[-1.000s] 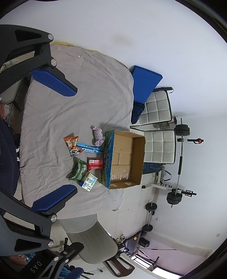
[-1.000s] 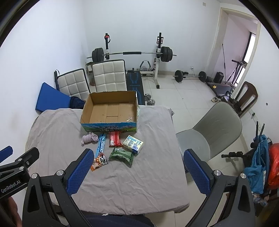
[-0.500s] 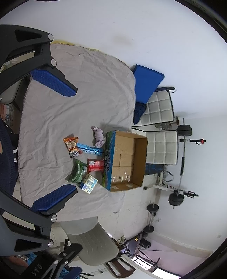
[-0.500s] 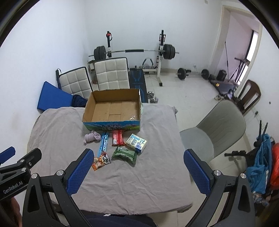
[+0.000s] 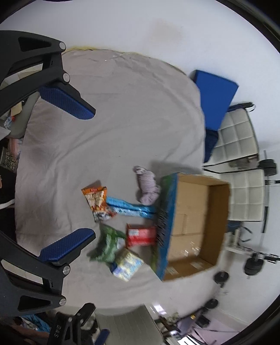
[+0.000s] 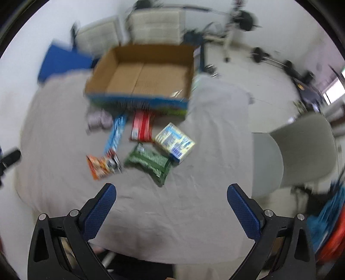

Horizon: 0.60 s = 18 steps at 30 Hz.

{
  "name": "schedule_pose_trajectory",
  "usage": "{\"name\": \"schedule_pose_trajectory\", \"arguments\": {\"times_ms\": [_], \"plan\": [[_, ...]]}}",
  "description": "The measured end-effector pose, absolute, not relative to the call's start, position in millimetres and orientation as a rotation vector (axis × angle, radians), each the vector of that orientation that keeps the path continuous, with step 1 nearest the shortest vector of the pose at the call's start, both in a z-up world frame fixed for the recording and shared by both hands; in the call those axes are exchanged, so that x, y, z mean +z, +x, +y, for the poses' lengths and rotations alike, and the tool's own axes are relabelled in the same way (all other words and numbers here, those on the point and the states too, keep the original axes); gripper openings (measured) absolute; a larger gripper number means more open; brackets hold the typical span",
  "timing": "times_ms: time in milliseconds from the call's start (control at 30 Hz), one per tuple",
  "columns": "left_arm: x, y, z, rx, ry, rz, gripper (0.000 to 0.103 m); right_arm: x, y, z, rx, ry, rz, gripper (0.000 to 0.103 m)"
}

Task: Organize soft objects
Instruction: 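Grasp the orange panda bag with the left tool while the right tool grasps the green bag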

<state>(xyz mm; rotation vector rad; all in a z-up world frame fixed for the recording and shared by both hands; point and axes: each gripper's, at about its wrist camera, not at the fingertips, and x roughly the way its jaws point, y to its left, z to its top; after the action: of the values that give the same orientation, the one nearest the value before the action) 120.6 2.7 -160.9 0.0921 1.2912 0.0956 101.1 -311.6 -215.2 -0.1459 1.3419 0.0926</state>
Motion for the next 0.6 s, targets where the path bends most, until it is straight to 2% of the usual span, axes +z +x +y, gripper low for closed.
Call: {"name": "schedule_pose_trajectory", "arguments": {"times_ms": [300, 433, 500, 533, 567, 600], "plan": [[-259.9, 145.4, -13.5, 0.077, 0.182, 1.449, 0.102, -349.7, 169.1, -255.8, 0.364, -0.518, 1.453, 0.103], [-282.7, 146.3, -18.0, 0.017, 0.198, 1.484, 0.092, -402.2, 184.3, -231.8, 0.408, -0.641, 1.523, 0.102], [-290.8, 146.4, -18.6, -0.023, 0.205, 1.503, 0.092, -421.5, 186.4, -224.2, 0.431, -0.648, 1.563, 0.093], [-293.3, 147.0, -18.4, -0.037, 0.210, 1.507, 0.092, -427.2, 185.4, -220.8, 0.440, -0.643, 1.572, 0.080], [-295.5, 147.8, -18.3, -0.053, 0.215, 1.511, 0.092, -433.0, 185.6, -218.9, 0.435, -0.635, 1.584, 0.060], [-297.9, 149.8, -18.5, -0.073, 0.222, 1.516, 0.092, -439.0, 185.9, -219.8, 0.416, -0.589, 1.617, 0.054]]}}
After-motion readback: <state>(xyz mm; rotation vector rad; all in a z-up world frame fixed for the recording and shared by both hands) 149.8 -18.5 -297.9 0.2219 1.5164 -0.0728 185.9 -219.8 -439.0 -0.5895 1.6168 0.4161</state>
